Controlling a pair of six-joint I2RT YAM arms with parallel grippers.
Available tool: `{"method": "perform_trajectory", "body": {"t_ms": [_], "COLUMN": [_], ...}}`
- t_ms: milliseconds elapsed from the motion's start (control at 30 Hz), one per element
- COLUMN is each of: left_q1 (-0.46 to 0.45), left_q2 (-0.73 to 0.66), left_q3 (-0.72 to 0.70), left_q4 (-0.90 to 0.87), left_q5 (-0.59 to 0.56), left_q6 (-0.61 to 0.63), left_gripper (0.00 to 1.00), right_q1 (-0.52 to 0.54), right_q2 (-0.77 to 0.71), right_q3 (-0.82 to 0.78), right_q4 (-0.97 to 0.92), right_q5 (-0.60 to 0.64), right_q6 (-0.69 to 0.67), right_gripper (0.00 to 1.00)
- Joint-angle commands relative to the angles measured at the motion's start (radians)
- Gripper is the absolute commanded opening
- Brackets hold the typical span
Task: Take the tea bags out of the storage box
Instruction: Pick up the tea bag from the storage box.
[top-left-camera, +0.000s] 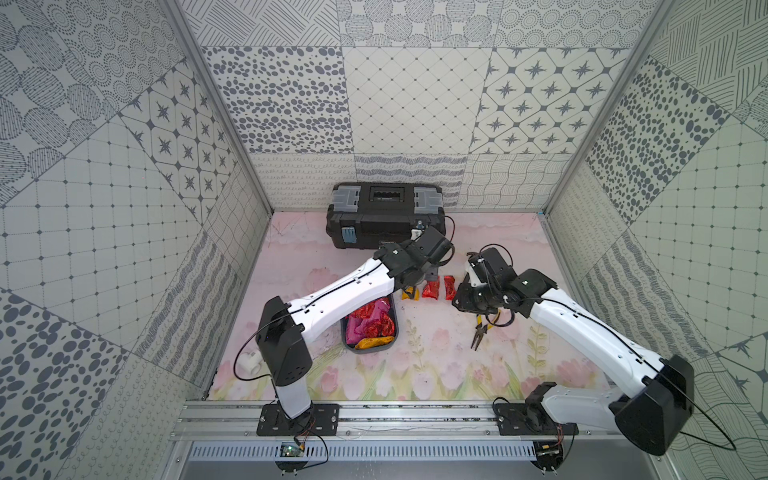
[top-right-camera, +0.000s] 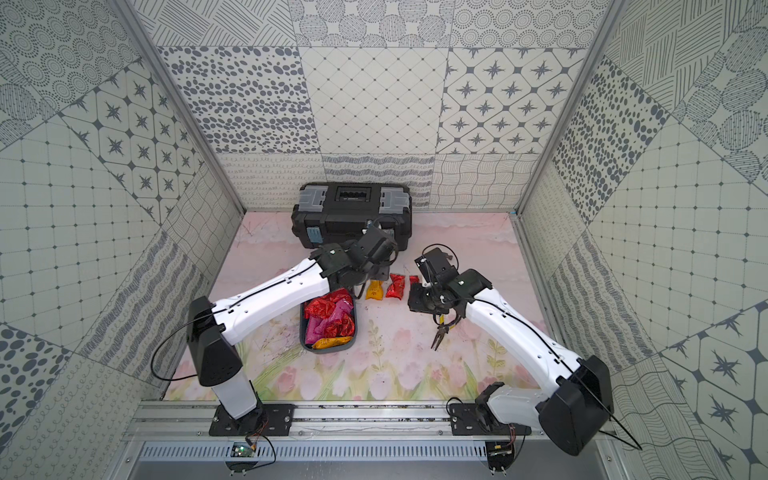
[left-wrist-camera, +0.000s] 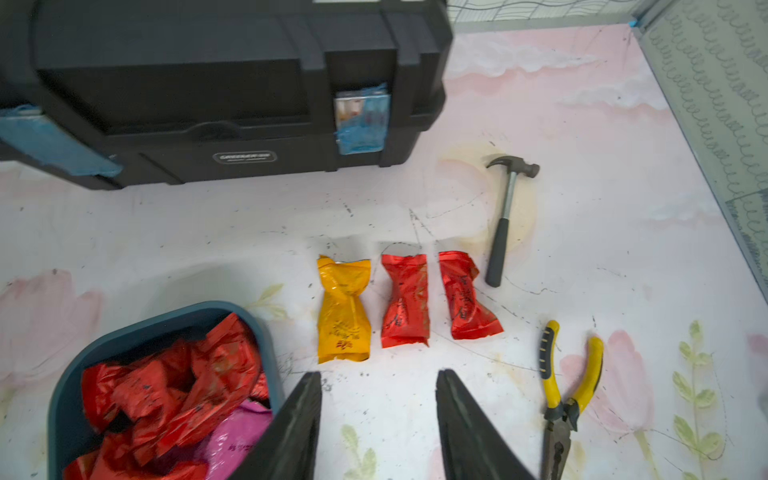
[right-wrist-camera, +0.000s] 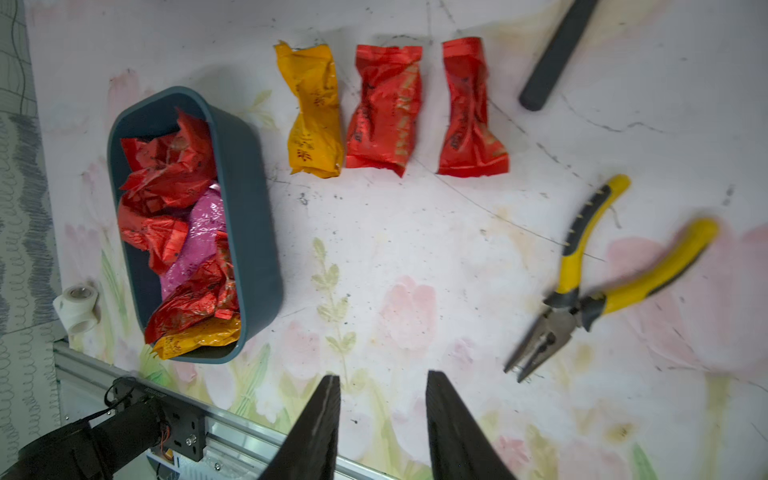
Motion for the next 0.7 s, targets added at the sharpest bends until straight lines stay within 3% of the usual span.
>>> {"method": "perform_trajectory", "body": {"t_ms": [0, 100, 267, 400, 667], "left_q1": [0.13, 0.25, 0.418, 0.548, 0.636], "left_q2": [-0.183, -0.298, -0.441, -0.527, -0.643], "left_q3": [-0.214, -0.335, -0.493, -0.602, -0.75], "left_q4": [0.002, 0.0, -0.007, -0.02, -0.037], "left_q5": [0.085, 0.162, 0.263, 0.341, 0.392], "left_q6": [-0.103, -0.18, -0.242, -0.262, -0.273], "left_gripper": [0.48, 0.48, 0.48, 0.48, 0.49], "right_q1": [0.082, 0.124, 0.146, 0.184, 0.223], "right_q2": [0.11, 0.215, 0.378, 0.462, 0.592], "right_q3": [0.089, 0.169, 0.303, 0.354, 0.415], "right_q4": [0.106, 0.136, 0.153, 0.234, 0.316], "right_q5": [-0.03, -0.054, -0.116, -0.097, -0.067], "right_q6": [0.044, 0.119, 0.367, 0.556, 0.769], "right_gripper": [0.41, 0.42, 0.43, 0.45, 0.47]}}
